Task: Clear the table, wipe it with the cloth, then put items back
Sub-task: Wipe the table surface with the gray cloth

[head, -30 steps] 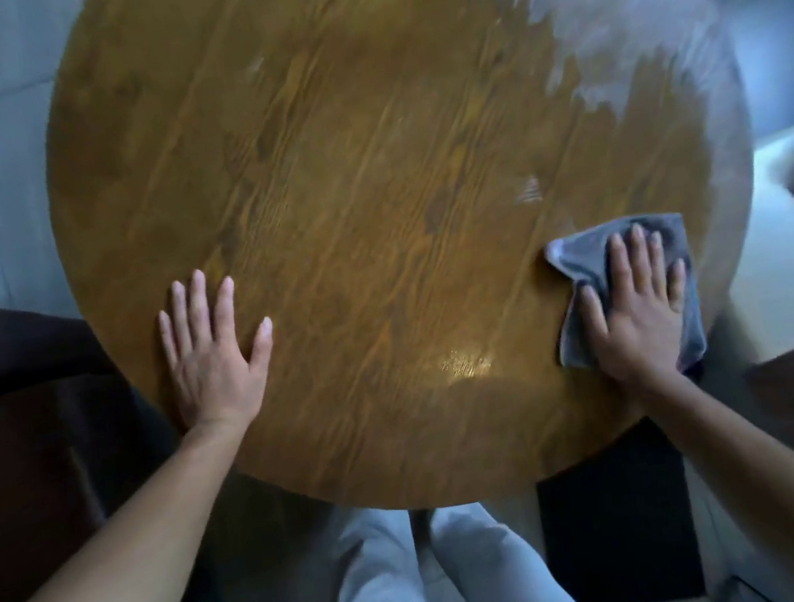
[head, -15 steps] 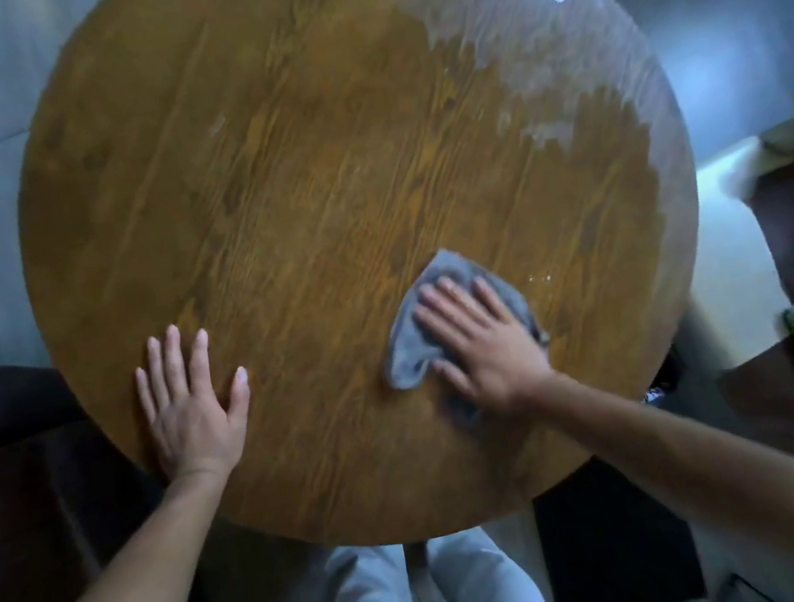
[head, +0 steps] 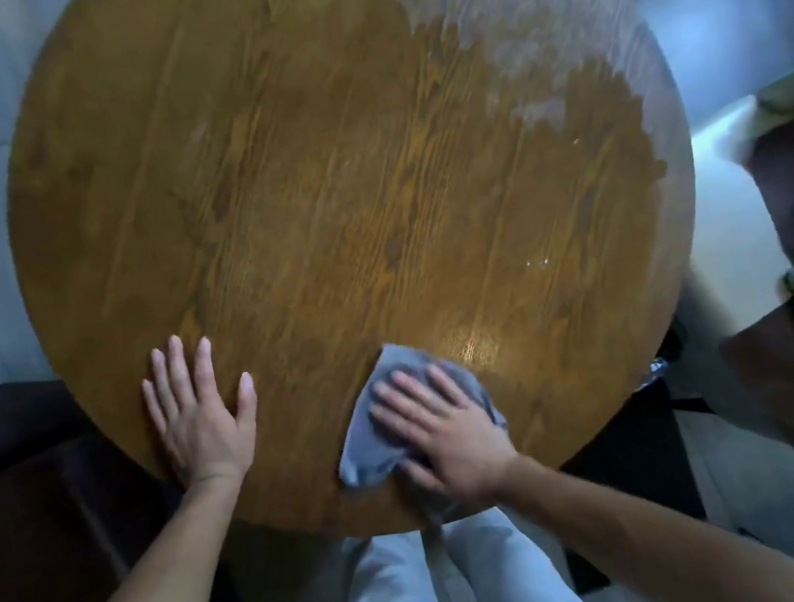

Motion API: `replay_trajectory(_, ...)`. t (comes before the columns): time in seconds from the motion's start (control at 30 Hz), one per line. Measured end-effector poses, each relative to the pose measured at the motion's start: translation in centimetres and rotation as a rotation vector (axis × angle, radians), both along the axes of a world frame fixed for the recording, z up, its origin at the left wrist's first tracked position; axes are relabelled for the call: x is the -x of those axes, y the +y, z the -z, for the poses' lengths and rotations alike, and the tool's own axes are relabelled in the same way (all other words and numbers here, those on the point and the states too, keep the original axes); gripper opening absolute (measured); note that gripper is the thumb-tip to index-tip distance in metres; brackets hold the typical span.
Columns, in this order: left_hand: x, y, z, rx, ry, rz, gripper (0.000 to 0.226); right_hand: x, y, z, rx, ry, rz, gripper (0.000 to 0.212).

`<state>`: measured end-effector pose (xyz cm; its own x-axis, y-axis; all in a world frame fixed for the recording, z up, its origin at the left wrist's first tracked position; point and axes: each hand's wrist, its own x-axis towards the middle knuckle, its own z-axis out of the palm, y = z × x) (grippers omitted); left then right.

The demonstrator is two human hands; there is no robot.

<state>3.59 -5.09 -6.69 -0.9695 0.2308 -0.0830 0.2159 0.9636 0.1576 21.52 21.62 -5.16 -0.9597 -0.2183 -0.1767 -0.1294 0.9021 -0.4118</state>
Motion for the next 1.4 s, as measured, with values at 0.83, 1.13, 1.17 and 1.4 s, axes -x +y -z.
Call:
replay_trajectory(0.83,0.5,-0.4,-0.5,-0.012,-0.091,0.014,0.066,0.1,-3.2,0.6,0.237,0.067,0.018,0.043)
replay_trajectory(1.13,0.8,3.8,-5.4,-0.379,-0.196,0.039,0.045,4.4,3.7,-9.0,0.43,0.003,0.702,0.018)
replay_trajectory(1.17,0.7,5.2,-6.2,-0.478,-0.235,0.061,0.041,5.6,4.0,-10.2,0.484,-0.02,0.785,0.016)
replay_trajectory(1.4,1.6,15.0,-14.8,-1.152,-0.949,-0.2,0.034,11.9,3.3,-15.5,1.005,-0.102,0.965,0.017)
